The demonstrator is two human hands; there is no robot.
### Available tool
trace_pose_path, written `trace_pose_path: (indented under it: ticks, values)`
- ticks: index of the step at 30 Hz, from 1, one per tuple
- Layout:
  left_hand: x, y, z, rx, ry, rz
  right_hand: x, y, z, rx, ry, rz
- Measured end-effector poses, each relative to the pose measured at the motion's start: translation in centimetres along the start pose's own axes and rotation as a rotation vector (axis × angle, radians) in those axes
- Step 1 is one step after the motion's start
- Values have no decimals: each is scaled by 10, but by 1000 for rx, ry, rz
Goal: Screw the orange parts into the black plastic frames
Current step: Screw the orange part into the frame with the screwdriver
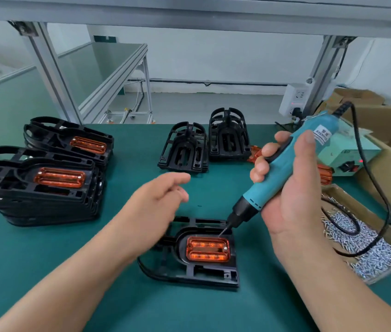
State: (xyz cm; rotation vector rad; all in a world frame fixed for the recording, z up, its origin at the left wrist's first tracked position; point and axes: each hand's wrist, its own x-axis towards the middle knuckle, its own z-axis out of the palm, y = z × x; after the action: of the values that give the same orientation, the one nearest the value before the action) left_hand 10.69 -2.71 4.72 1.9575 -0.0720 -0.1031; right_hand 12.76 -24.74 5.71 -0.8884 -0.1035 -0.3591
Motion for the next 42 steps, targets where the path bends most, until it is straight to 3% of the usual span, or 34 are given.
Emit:
trace_pose_path:
  ticks: [3, 8, 26, 42]
  values:
    - [1, 6, -9, -502, -123, -130, 1, 4, -4, 32, 27, 34]
    - [-1, 4, -7, -690, -334, -160, 2, 7, -5, 65, 59, 81]
    - [-8, 11, 2, -270, -227, -40, 5, 6, -9, 108, 81, 88]
    - [-13, 8, 8, -150, -368, -51, 9, 7, -11, 183, 154, 93]
